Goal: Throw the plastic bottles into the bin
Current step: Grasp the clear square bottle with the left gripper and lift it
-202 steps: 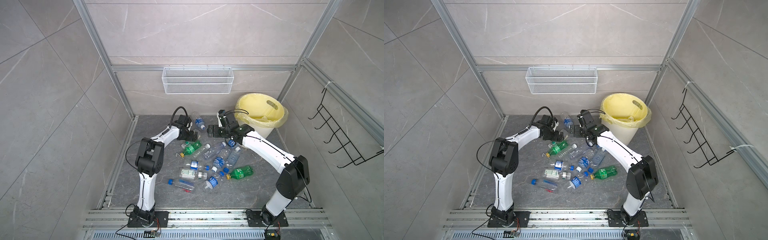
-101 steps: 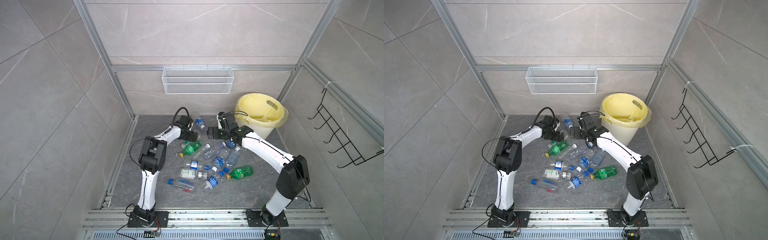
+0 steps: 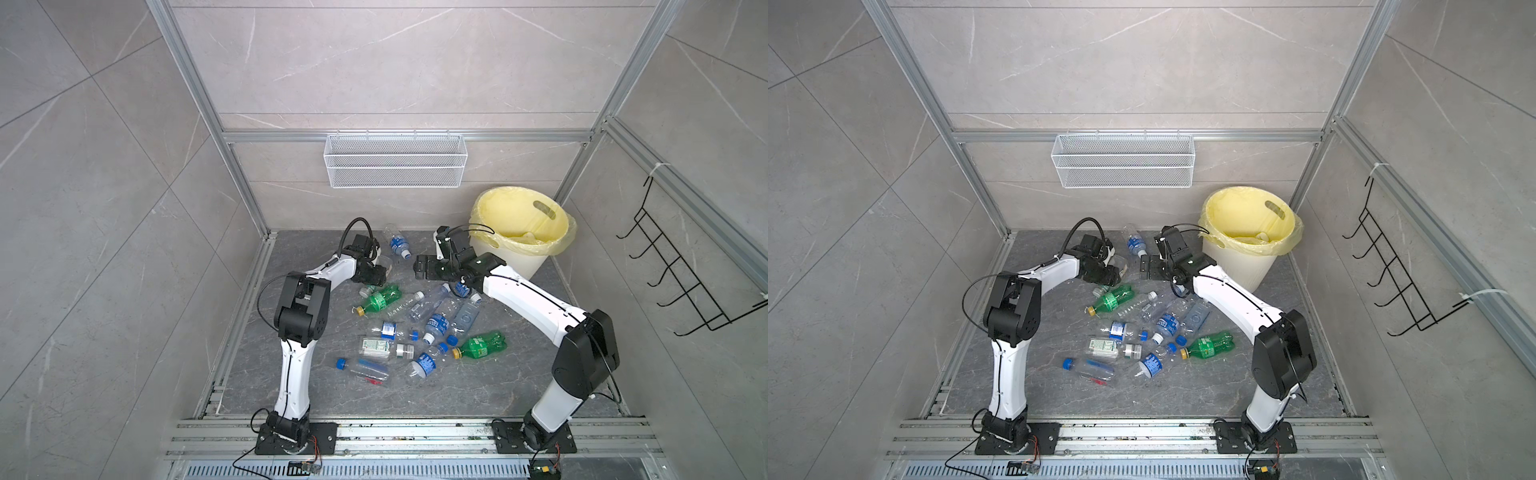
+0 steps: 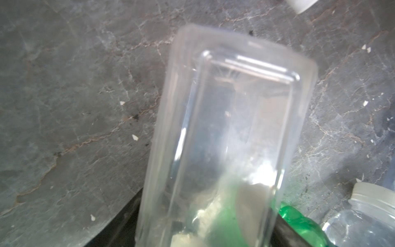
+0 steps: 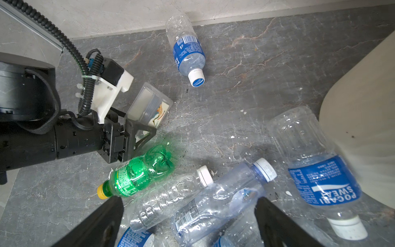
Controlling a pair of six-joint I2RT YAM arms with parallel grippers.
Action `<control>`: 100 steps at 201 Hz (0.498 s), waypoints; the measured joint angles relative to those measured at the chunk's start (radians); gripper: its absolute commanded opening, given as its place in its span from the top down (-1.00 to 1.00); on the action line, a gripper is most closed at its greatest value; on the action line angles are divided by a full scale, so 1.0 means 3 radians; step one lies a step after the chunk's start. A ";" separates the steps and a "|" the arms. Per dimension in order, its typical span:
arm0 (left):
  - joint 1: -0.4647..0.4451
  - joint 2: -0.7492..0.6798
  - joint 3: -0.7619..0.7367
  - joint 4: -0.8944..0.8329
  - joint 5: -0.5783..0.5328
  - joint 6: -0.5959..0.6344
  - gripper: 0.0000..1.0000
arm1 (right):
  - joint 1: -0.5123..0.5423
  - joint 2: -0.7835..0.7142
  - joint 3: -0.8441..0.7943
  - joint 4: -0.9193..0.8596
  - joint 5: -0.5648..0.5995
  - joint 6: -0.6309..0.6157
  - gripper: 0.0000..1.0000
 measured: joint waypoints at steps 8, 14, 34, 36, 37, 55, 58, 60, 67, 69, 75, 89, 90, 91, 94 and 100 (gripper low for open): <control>0.0001 -0.0023 -0.0043 0.0037 -0.0001 0.0001 -0.23 | 0.0000 0.0000 -0.0003 0.0000 0.0000 0.0000 -0.99; 0.0001 -0.0047 -0.0085 0.0052 -0.0003 0.0005 -0.21 | 0.0000 0.0000 -0.0003 0.0001 0.0000 0.0001 -0.99; 0.0001 -0.0132 -0.0198 0.0066 -0.0006 0.0011 -0.19 | 0.0000 0.0000 -0.0003 0.0023 -0.0011 0.0032 -0.99; 0.0001 -0.0145 -0.0207 0.0064 -0.0006 0.0010 -0.18 | 0.0000 0.0000 -0.0003 0.0025 -0.0014 0.0038 -0.99; 0.0001 -0.0150 -0.0211 0.0064 -0.0006 0.0010 -0.18 | 0.0000 0.0000 -0.0003 0.0027 -0.0014 0.0041 -0.99; 0.0001 -0.0257 -0.0286 0.0066 -0.0006 0.0010 -0.10 | 0.0000 0.0001 -0.0003 0.0038 -0.0042 0.0086 -0.99; 0.0001 -0.0287 -0.0299 0.0070 -0.0006 0.0010 -0.10 | 0.0000 0.0001 -0.0003 0.0042 -0.0050 0.0092 -0.99; 0.0001 -0.0300 -0.0306 0.0072 -0.0006 0.0010 -0.10 | 0.0000 0.0001 -0.0003 0.0045 -0.0051 0.0099 -0.99; 0.0001 -0.0361 -0.0326 0.0078 -0.0006 0.0010 -0.10 | 0.0000 0.0001 -0.0003 0.0051 -0.0062 0.0116 -0.99; 0.0001 -0.0381 -0.0332 0.0079 -0.0006 0.0010 -0.09 | 0.0000 0.0001 -0.0003 0.0051 -0.0066 0.0118 -0.99; 0.0001 -0.0441 -0.0352 0.0094 -0.0005 0.0009 -0.09 | 0.0000 0.0003 -0.0003 0.0052 -0.0078 0.0142 -0.99; 0.0001 -0.0601 -0.0404 0.0120 -0.0004 0.0006 -0.06 | 0.0000 0.0003 -0.0001 0.0052 -0.0102 0.0178 -0.99; 0.0001 -0.0622 -0.0409 0.0123 -0.0003 0.0006 -0.06 | 0.0000 0.0003 0.0000 0.0052 -0.0106 0.0181 -0.99; 0.0001 -0.0632 -0.0412 0.0126 -0.0003 0.0005 -0.06 | 0.0000 0.0003 0.0000 0.0052 -0.0108 0.0184 -0.99; 0.0001 -0.0665 -0.0421 0.0130 -0.0003 0.0004 -0.06 | 0.0000 0.0003 0.0001 0.0052 -0.0112 0.0193 -0.99; 0.0001 -0.0740 -0.0443 0.0140 0.0005 -0.0005 -0.06 | 0.0000 0.0004 0.0010 0.0051 -0.0123 0.0215 -0.98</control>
